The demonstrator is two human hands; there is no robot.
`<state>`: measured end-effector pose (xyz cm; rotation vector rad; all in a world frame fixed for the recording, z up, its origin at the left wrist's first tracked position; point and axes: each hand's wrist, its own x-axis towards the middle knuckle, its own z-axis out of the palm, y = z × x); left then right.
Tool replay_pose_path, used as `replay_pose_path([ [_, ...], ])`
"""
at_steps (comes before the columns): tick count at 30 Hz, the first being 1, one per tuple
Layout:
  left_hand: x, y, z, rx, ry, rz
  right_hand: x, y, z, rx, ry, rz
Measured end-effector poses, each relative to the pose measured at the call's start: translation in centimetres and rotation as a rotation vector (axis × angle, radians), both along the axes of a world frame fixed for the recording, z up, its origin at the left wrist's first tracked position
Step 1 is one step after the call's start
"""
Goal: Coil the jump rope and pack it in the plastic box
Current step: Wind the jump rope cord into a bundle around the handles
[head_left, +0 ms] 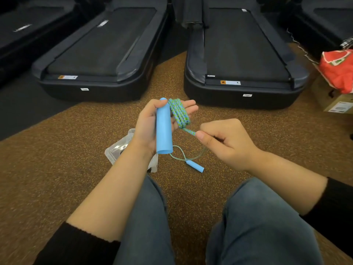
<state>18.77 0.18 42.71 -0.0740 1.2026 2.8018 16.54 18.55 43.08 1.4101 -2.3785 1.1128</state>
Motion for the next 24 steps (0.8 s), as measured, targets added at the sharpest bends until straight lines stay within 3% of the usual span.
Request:
replay_pose_path([
  [6,0.3,-0.7,0.1,0.201,-0.029,-0.057,-0.1,0.3,0.3,-0.019,0.031,0.069],
  [12,0.4,-1.5,0.2,0.283,-0.074,-0.034,-0.3,0.4,0.5,-0.01,0.061,0.072],
  [24,1.7,1.4,0.2,-0.38,-0.14,-0.108,-0.9,-0.6,2.0,-0.028,0.089,0.078],
])
